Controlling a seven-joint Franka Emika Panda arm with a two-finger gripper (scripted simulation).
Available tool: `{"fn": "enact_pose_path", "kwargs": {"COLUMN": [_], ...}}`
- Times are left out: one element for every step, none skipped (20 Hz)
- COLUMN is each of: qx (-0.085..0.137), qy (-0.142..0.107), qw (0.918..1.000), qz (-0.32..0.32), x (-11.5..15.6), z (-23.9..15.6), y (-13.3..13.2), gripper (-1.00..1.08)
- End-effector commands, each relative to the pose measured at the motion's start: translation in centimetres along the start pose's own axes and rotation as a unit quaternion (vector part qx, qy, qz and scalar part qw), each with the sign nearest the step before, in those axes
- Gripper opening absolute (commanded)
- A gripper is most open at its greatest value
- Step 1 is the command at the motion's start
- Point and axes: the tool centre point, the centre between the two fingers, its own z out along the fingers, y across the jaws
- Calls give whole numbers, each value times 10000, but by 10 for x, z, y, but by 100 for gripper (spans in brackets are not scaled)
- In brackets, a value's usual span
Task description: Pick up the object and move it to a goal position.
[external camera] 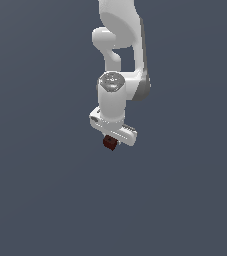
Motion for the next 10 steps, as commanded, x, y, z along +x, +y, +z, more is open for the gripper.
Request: {"fn": "enact_pose_path", "kwargs": {"qx": [10,13,13,13,15,15,15,15,15,15], "qy": [10,8,8,8,7,7,7,7,7,7], "qw": [10000,10000,10000,10000,10000,10000,10000,10000,10000,10000], "qz": [3,4,4,4,5,5,5,5,5,5], "x": [4,5,6,8,9,10,12,13,15,16], "z": [-24,-34,-43,-52,-62,-71,-81,-90,-99,-109], "y": [22,31,40,48,57,66,75,83,92,101], "gripper": [-100,-100,-100,-100,-100,-100,-100,-100,-100,-100]}}
